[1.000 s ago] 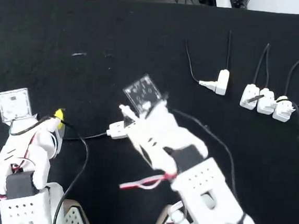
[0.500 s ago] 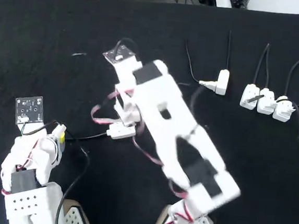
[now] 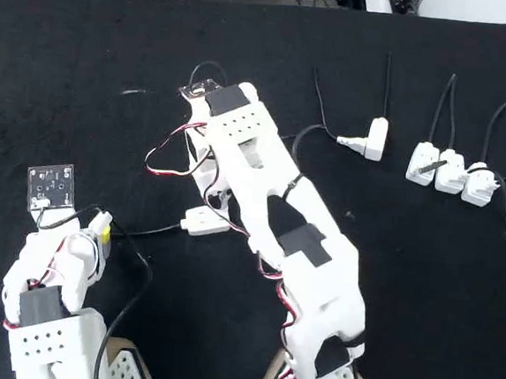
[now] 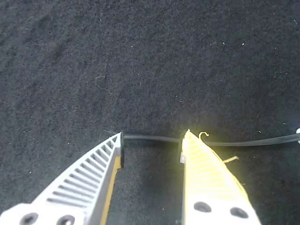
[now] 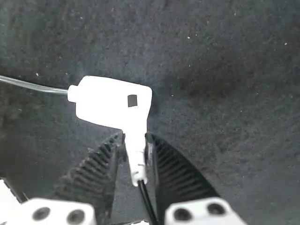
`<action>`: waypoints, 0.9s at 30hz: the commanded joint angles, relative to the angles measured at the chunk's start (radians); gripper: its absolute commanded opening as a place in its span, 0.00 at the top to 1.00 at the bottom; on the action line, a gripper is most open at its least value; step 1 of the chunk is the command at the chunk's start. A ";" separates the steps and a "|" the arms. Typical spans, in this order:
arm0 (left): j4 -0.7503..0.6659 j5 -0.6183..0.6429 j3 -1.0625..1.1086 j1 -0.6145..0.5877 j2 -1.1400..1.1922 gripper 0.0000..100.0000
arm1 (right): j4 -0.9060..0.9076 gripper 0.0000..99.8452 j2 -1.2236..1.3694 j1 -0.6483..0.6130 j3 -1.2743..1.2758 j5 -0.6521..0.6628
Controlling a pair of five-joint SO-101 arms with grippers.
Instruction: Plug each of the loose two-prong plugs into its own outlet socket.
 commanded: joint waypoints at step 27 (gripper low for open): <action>-0.002 -0.006 -0.012 0.008 -0.008 0.79 | 0.035 0.99 -0.087 0.014 0.093 -0.012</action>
